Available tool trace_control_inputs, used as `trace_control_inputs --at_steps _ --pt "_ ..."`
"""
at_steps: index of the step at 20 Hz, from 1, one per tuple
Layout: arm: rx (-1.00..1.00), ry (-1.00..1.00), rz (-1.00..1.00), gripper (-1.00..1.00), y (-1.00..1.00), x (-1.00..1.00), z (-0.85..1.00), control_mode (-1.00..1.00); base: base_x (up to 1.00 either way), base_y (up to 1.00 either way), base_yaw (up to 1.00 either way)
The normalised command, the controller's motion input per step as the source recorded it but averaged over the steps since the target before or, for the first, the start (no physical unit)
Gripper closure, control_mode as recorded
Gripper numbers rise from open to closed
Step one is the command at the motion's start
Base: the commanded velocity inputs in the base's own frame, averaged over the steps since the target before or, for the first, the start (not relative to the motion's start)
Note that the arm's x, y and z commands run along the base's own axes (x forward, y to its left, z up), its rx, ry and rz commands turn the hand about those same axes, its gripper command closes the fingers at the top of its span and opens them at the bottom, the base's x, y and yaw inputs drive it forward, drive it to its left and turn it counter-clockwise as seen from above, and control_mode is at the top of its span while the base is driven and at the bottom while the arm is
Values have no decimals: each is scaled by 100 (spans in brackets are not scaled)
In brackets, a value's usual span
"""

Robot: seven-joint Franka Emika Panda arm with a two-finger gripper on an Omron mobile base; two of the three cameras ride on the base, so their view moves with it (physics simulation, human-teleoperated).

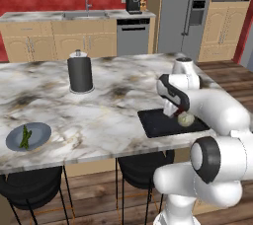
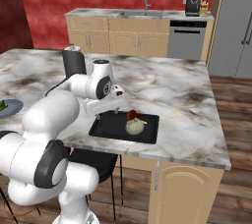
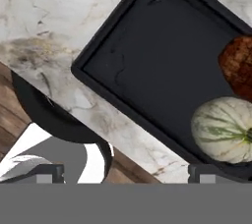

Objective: Create a steak meal by picking up the steak and asparagus from the tray and placing them on the plate. Leave the squash on the tray.

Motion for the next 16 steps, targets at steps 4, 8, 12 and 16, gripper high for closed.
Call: trace_control_inputs --at_steps 4,8,12,16 --pt "-12 10 16 -100 -99 24 -20 -100 0 0 0" --pt "-3 6 8 -100 -48 44 0 -100 0 0 0" --pt "0 1 0 -100 0 54 0 -100 0 0 0" --pt "0 0 0 -100 1 43 0 -100 0 0 0"
